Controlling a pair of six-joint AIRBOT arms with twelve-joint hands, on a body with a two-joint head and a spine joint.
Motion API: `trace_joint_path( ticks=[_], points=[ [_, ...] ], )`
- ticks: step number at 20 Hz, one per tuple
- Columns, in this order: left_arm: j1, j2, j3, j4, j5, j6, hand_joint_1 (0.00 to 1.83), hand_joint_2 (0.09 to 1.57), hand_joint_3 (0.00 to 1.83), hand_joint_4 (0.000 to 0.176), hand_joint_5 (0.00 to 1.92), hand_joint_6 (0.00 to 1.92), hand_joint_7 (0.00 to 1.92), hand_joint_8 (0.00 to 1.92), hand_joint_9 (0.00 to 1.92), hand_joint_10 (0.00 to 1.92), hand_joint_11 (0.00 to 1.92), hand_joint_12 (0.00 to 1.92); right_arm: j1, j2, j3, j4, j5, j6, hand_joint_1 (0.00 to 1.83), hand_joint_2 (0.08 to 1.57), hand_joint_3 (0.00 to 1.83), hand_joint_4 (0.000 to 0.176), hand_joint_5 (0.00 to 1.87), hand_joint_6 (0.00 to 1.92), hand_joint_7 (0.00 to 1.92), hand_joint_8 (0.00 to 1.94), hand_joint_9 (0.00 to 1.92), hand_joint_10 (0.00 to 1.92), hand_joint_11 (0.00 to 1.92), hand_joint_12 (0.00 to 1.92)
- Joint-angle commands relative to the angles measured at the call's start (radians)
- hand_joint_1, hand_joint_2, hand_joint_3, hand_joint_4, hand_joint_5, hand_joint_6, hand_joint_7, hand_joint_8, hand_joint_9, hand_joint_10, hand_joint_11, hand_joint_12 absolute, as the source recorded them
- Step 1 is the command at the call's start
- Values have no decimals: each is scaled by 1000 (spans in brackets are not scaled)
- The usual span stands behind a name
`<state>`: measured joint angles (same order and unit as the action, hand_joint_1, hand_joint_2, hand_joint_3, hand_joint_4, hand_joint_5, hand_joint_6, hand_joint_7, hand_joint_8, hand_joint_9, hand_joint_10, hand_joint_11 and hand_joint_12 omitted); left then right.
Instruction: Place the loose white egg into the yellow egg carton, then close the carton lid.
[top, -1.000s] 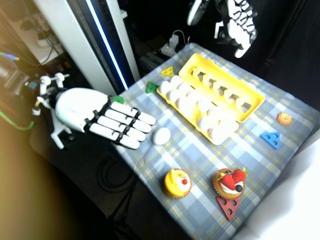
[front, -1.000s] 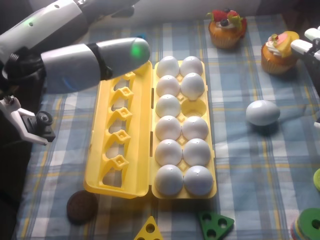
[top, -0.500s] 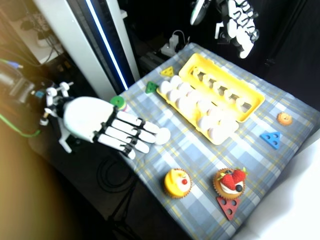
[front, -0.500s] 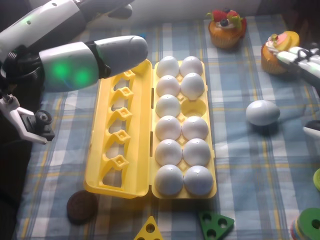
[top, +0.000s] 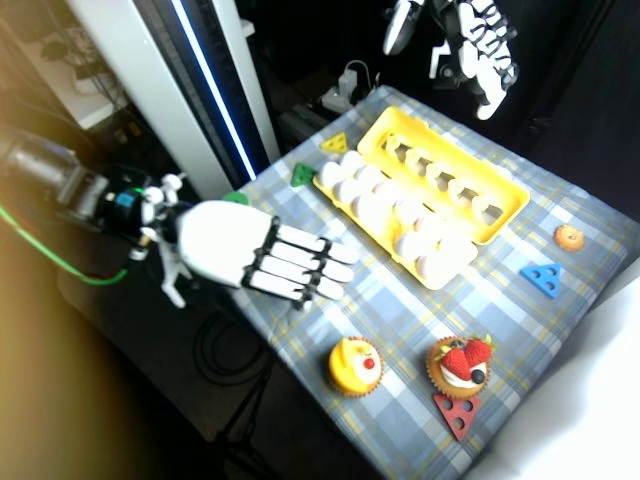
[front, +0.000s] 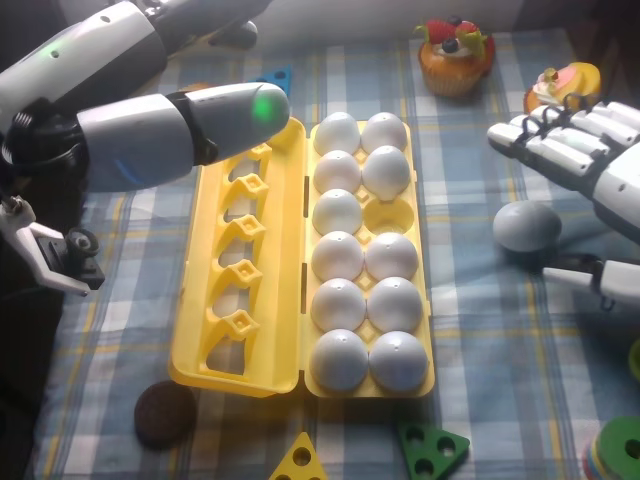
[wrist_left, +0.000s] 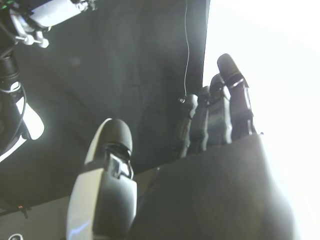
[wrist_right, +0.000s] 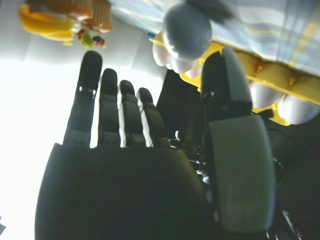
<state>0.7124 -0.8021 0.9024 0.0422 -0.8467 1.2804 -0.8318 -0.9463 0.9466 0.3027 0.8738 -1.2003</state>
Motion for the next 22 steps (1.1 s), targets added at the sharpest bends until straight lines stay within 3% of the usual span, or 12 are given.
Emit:
trace_joint_path(
  ticks=[1,3,7,9,12,13,14,15,16,17,19,22],
  points=[
    [-10,-5,3,-12,-126,-9,241,1309,3,0,87,1,81,0,103,2,0,727,18,-3,10,-12,100,3,830,1181,1,0,29,11,141,9,5,357,0,1077],
    [-9,-5,3,-12,-126,-9,238,1314,1,0,92,1,90,1,109,3,0,683,35,-22,27,-14,73,3,892,1177,0,0,16,6,140,17,45,337,0,1223],
    [-9,-6,4,-12,-127,-10,284,1322,0,0,106,1,100,1,119,4,0,615,57,-55,54,-16,27,3,1045,1165,0,0,103,35,358,35,142,840,10,1787],
    [-8,-6,4,-12,-128,-11,323,1310,0,0,112,1,109,1,138,7,0,774,67,-72,71,-16,-2,3,1099,1169,2,0,223,67,477,1264,625,1722,760,1916],
    [-7,-6,5,-12,-128,-12,369,1299,0,0,129,3,132,5,171,15,0,862,87,-103,101,-16,-50,3,1078,1227,9,0,503,339,556,871,572,1227,509,1789],
    [-7,-6,5,-13,-128,-13,369,1302,1,0,130,3,132,4,169,14,0,863,92,-109,107,-16,-61,3,1285,1243,6,0,580,1100,701,1291,718,1506,634,1785],
    [-7,-6,6,-13,-128,-14,361,1300,0,0,136,3,139,4,182,15,0,975,97,-112,112,-22,-68,3,1326,1253,3,0,628,1185,718,1447,712,1622,730,1807],
    [-6,-6,6,-13,-128,-15,348,1306,2,0,131,0,133,0,180,13,0,1000,105,-112,114,-29,-70,3,1176,1418,63,0,875,1707,990,1842,1126,1861,1214,1898],
    [-5,-5,6,-13,-129,-15,347,1308,3,0,136,3,135,2,184,14,0,1006,111,-112,114,-35,-70,3,826,1540,135,0,872,1838,1101,1921,1304,1909,1423,1916],
    [-2,-4,6,-13,-130,-16,301,1317,3,0,114,0,117,0,161,4,0,966,120,-111,114,-44,-70,3,833,1471,118,0,503,1889,1011,1880,1236,1919,1401,1920],
    [0,-4,6,-15,-130,-16,295,1322,3,0,152,7,150,6,190,12,0,1054,144,-104,110,-71,-70,3,1168,1305,48,0,667,1260,634,1884,1266,1921,1464,1921],
    [5,-2,6,-15,-127,-16,222,1330,2,0,98,0,105,0,157,3,0,1033,166,-92,95,-105,-65,3,1174,1288,43,0,657,1295,681,1798,989,1921,1088,1921]
  ],
)
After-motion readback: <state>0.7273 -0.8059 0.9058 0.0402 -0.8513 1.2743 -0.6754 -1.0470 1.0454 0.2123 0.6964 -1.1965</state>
